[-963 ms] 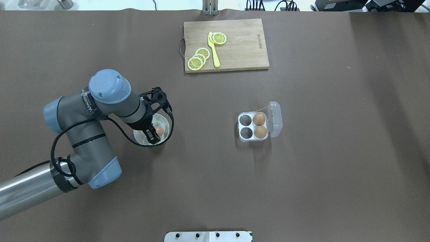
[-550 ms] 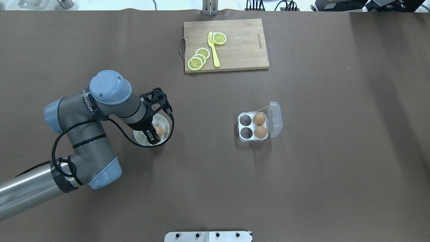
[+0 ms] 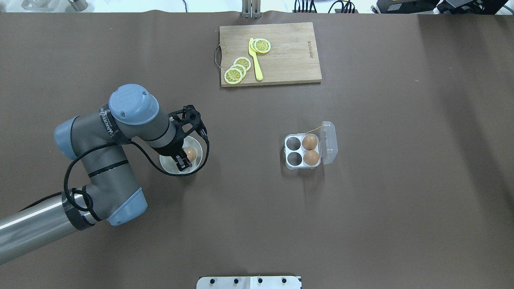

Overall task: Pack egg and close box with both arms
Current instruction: 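Close the left gripper around the brown egg in the bowl, then lift the egg with the left gripper and carry it over the egg box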

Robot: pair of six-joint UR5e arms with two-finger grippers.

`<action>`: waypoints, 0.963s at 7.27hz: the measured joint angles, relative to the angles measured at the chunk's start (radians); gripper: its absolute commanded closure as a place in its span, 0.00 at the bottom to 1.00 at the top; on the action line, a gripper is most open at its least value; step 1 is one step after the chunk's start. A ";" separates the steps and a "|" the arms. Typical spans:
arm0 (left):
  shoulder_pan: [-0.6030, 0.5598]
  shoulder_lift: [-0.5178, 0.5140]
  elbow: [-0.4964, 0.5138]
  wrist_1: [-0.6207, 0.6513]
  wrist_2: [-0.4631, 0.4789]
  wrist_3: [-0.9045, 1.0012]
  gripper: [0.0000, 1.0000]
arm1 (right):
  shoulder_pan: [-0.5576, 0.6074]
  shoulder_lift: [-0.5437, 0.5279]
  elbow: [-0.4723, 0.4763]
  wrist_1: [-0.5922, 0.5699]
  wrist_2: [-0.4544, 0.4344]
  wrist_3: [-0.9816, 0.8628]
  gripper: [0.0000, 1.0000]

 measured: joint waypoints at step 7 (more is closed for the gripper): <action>-0.006 -0.005 -0.035 0.005 -0.001 -0.005 0.58 | -0.004 -0.019 0.028 0.000 0.004 0.000 0.00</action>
